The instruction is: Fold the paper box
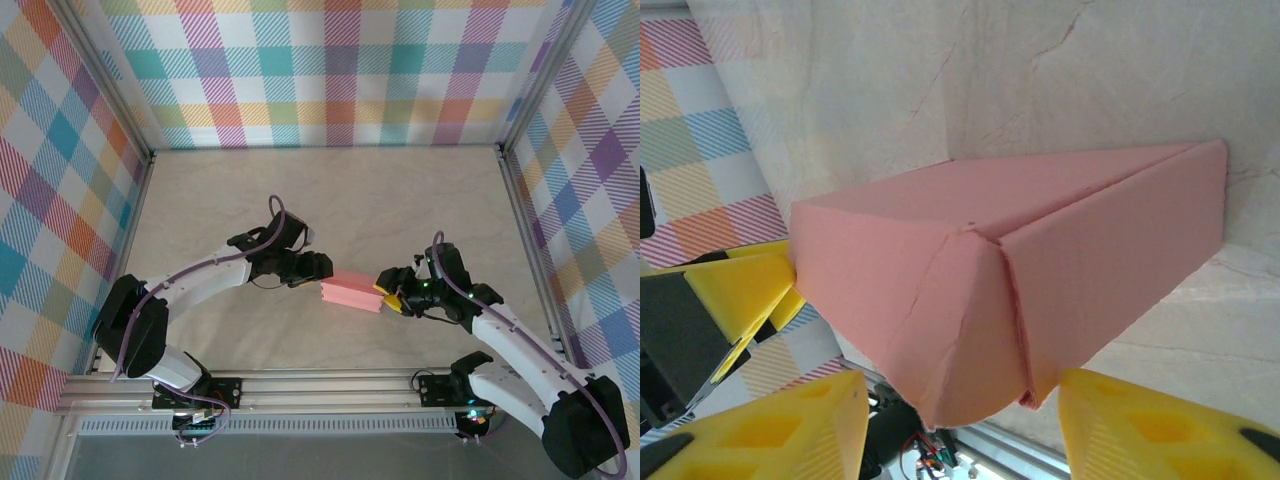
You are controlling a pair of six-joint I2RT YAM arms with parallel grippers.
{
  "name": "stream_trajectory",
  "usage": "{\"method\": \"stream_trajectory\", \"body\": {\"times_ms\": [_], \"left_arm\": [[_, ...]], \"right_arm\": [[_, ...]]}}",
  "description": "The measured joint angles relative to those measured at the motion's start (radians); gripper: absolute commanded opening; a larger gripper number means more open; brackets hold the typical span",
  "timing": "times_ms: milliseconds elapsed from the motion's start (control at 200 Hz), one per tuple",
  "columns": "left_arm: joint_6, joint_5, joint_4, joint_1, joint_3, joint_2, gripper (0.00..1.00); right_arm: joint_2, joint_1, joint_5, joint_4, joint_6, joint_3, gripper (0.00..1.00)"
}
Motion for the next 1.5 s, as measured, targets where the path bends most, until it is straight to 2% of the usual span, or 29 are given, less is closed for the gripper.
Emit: {"method": "stream_trajectory", "body": {"times_ms": [235,575,760,815,900,1020,1115,1500], "left_arm": [[-0.011,0.028,0.046,0.003,-0.034,0.000,0.43],[-0.014,0.050,0.103,0.005,-0.065,0.000,0.32],[-0.012,0.065,0.130,0.013,-0.079,-0.002,0.19],[-0.014,0.067,0.142,0.014,-0.084,-0.002,0.18],[-0.014,0.068,0.154,0.014,-0.089,-0.002,0.18],[-0.014,0.071,0.159,0.014,-0.090,-0.002,0.20],[-0.013,0.071,0.159,0.014,-0.090,-0.002,0.22],[-0.013,0.071,0.164,0.014,-0.091,0.000,0.24]], "right_arm": [[0.006,0.000,0.003,0.003,-0.005,-0.024,0.40],[0.015,0.000,0.031,0.010,-0.034,-0.030,0.21],[0.012,0.000,0.039,0.016,-0.045,-0.030,0.13],[0.010,0.000,0.045,0.018,-0.047,-0.030,0.15],[0.006,0.000,0.055,0.019,-0.060,-0.030,0.29],[0.000,0.000,0.063,0.022,-0.066,-0.029,0.41],[-0.006,0.000,0.067,0.029,-0.069,-0.028,0.44],[0.009,-0.030,0.106,0.070,-0.010,-0.037,0.11]]}}
